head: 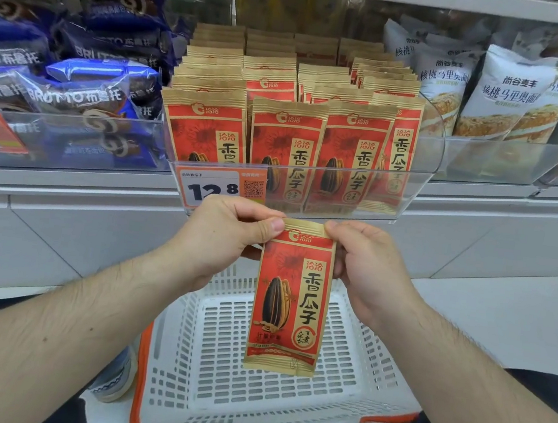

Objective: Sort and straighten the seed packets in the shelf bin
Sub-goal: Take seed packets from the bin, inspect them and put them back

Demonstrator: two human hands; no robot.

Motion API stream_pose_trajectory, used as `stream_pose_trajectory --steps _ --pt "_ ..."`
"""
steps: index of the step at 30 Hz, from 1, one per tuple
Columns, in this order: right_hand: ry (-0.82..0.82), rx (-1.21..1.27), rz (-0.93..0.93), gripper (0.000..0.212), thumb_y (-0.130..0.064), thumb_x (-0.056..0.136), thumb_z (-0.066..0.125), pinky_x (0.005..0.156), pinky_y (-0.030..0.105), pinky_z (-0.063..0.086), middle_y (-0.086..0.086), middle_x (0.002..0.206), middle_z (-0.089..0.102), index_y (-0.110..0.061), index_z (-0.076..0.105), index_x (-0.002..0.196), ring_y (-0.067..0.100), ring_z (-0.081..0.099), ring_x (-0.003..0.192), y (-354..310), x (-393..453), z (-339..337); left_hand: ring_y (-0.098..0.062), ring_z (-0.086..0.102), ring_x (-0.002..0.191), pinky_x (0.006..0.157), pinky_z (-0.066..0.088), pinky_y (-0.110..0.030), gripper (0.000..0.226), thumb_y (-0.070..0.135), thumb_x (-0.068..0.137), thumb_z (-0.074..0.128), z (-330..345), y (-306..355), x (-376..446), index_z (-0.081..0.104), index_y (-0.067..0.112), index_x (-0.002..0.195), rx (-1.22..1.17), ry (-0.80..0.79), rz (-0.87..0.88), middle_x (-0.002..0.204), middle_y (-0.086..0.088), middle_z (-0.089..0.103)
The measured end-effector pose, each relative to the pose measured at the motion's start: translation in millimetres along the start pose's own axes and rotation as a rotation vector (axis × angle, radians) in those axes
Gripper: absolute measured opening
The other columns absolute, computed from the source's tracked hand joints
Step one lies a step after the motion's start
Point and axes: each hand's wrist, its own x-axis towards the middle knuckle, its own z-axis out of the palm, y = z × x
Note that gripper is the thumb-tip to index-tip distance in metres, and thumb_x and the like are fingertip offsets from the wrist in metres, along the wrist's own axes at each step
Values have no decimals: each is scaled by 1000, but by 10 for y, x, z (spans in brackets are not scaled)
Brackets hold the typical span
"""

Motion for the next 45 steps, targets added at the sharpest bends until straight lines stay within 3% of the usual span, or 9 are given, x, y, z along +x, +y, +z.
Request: stream_pose_trajectory --steps 6,12,15,20,25,30,36,38,45 --pt "-77 -130 -78 32 -28 99 55 54 21 42 -3 58 59 -15 65 72 9 47 50 -43 -10 -51 -12 70 67 58 57 -23 7 9 85 68 -7 10 13 75 11 85 -127 29 -75 77 -2 76" --pt "-169 -282 -72 26 -18 98 58 48 16 42 2 65 69 -4 68 78 4 57 49 -35 -53 -106 -12 72 68 58 58 -24 10 13 90 64 2 38 18 73 9 88 -243 24 -144 79 -3 77" --pt "-110 -261 -88 28 -17 97 59 47 16 42 6 65 68 6 66 83 6 57 49 -21 -52 -141 -14 72 75 60 60 -30 26 27 82 66 -7 23 0 73 8 98 -203 -94 -190 86 -5 76" --pt "-46 -131 -74 26 -19 97 59 49 24 38 3 57 64 -5 64 76 12 48 45 -47 -24 -224 -17 73 80 63 62 -34 34 29 76 66 42 -34 -80 72 11 104 -100 -301 -227 93 -8 76" --pt "-250 -195 12 16 -21 94 61 51 23 35 5 71 69 -6 66 90 12 49 49 -138 -79 -366 -19 71 79 63 61 -37 34 25 76 66 69 -34 -67 72 7 103 -187 -264 -245 96 -12 76" --pt "-450 -417 133 52 -27 81 70 62 28 46 20 98 74 6 59 119 22 66 74 -132 -130 -463 -20 71 83 62 62 -37 42 24 87 62 98 -27 -58 67 0 121 -249 -222 -289 112 -15 74" --pt "-550 -349 196 61 -23 74 77 58 26 56 22 97 74 -5 53 127 29 70 75 -170 -160 -522 -16 73 79 59 62 -36 38 25 81 62 69 6 -104 69 9 115 -137 -379 -325 100 -9 75" --pt "-611 -366 195 68 -11 69 86 59 28 59 27 98 72 -10 51 127 31 71 76 -183 -181 -532 -17 72 79 57 61 -34 37 23 81 62 66 5 -103 69 8 114 -143 -373 -327 100 -10 74" --pt "-605 -413 181 63 4 73 77 60 28 59 31 101 69 -9 49 128 35 72 80 -192 -216 -505 -19 70 81 60 62 -36 21 15 96 58 58 -17 -100 71 10 111 -131 -341 -336 100 -11 73"
